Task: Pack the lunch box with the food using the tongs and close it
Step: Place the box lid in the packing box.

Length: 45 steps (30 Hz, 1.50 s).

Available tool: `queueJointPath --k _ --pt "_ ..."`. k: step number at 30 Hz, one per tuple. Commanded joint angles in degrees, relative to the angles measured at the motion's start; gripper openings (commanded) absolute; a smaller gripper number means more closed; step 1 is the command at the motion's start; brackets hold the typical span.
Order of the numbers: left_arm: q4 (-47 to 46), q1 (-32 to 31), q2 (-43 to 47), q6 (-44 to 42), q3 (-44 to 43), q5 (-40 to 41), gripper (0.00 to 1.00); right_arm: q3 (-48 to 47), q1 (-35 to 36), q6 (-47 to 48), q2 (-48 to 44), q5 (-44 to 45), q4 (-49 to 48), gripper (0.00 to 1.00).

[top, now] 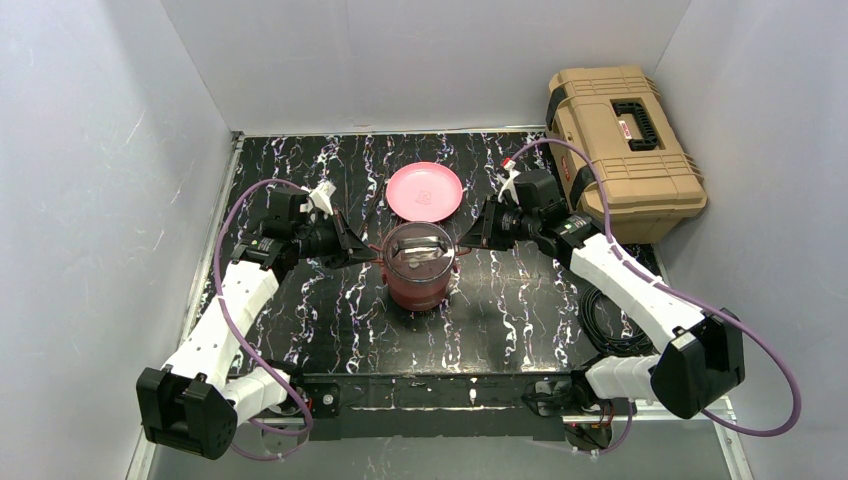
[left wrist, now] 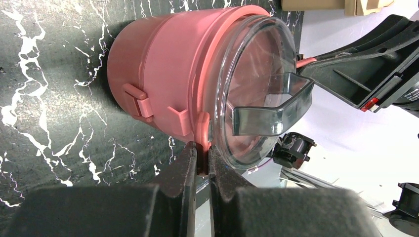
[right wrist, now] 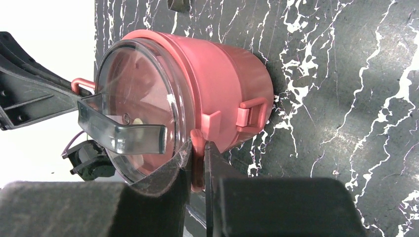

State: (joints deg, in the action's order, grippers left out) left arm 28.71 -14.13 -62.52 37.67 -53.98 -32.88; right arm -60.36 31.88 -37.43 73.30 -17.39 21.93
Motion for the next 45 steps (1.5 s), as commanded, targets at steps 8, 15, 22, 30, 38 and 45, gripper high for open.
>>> queueJointPath --k 8,15,22,30,38,45 --pt "2.1 -0.4 -0.4 -2.6 -1.3 4.5 0.00 0.5 -0.1 -2.4 -1.5 0.5 -4.1 0.13" --pt "2.5 -0.4 -0.3 -3.1 -2.2 5.8 0.00 0.7 -0.1 -2.5 -0.7 1.0 -4.3 0.12" --pt "2.5 -0.3 -1.2 -3.3 -1.9 5.6 0.00 1.8 -0.1 -2.2 -0.3 1.8 -4.1 0.12" --pt "2.6 -0.4 -1.8 -3.6 -1.7 6.4 0.00 2.3 -0.1 -1.1 0.0 3.7 -3.0 0.12" --pt "3.7 -0.4 -3.3 -5.0 -2.1 8.2 0.00 2.6 -0.1 -0.5 0.5 4.8 -3.2 0.14" --pt "5.8 -0.4 -3.5 -6.2 -1.2 11.1 0.00 3.1 -0.1 0.2 0.6 6.4 -2.2 0.18"
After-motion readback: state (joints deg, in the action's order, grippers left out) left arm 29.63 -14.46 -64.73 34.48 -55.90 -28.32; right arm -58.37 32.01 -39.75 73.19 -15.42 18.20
